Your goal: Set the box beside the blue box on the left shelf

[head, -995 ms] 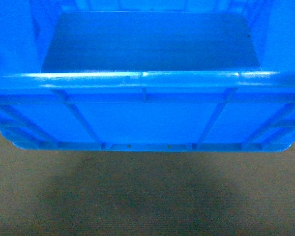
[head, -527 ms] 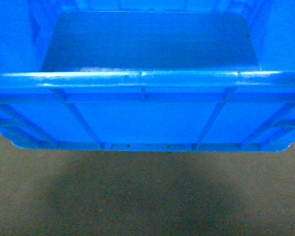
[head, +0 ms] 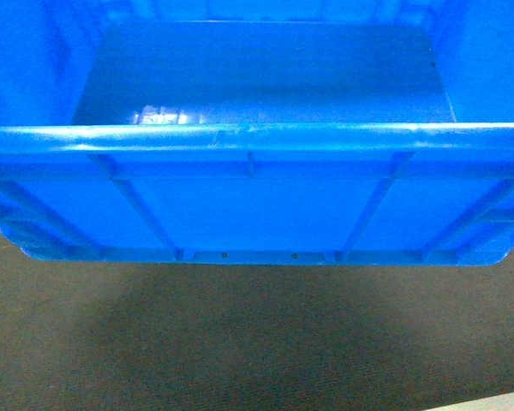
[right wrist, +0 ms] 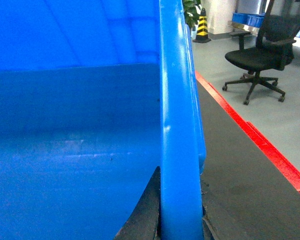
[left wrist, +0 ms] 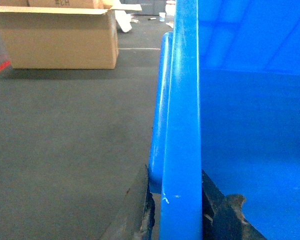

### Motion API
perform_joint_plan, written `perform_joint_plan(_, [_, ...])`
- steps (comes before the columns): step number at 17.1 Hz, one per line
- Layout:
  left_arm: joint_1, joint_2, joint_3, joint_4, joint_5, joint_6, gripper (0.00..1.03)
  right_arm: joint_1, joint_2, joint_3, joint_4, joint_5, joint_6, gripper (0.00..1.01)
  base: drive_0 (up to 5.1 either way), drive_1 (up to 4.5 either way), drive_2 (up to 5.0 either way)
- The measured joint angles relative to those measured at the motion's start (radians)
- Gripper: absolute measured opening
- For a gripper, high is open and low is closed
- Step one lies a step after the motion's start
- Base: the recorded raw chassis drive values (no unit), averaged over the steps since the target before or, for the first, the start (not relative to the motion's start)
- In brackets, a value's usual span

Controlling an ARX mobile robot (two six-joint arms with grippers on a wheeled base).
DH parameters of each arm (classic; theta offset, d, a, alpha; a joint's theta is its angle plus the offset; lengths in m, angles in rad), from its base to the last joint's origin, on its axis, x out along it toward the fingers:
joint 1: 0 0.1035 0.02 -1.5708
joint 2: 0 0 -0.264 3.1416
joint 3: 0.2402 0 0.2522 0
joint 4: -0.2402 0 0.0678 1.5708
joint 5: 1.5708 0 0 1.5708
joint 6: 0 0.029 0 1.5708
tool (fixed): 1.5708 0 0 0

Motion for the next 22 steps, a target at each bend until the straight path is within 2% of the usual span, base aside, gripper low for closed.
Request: perform_joint_plan(22, [0.000, 0.000, 0.000, 0.000, 0.000, 0.000, 0.14, 0.000, 0.000, 0.000, 0.000, 0.001, -0.003, 0.08, -1.4, -1.43, -1.4])
